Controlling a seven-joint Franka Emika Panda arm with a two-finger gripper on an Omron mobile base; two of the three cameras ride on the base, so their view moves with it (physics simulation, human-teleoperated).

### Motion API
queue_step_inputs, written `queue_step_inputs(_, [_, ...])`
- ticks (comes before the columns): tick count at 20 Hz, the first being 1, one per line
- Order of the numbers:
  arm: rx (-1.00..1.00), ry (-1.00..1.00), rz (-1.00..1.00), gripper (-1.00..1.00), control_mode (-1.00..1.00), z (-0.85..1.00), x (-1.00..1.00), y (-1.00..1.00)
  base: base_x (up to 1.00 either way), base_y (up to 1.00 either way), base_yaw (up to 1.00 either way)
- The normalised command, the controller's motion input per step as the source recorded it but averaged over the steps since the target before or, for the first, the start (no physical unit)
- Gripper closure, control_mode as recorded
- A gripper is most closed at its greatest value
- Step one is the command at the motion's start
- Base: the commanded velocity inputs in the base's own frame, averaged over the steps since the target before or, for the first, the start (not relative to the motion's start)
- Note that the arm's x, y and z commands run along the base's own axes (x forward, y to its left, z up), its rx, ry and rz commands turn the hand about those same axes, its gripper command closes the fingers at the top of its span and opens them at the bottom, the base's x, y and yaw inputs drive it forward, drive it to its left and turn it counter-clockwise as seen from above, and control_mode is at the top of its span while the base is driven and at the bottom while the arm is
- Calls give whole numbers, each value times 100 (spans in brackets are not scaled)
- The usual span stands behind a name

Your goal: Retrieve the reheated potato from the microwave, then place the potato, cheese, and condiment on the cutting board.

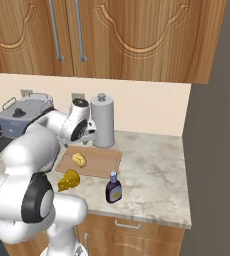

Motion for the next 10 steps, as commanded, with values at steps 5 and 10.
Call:
queue_step_inputs(5, [-3, 0, -9, -100, -100, 35, -32, -19, 0, 0, 0])
queue_step_inputs(10, [0, 12, -26, -100, -100, 27, -37, -11, 0, 0, 0])
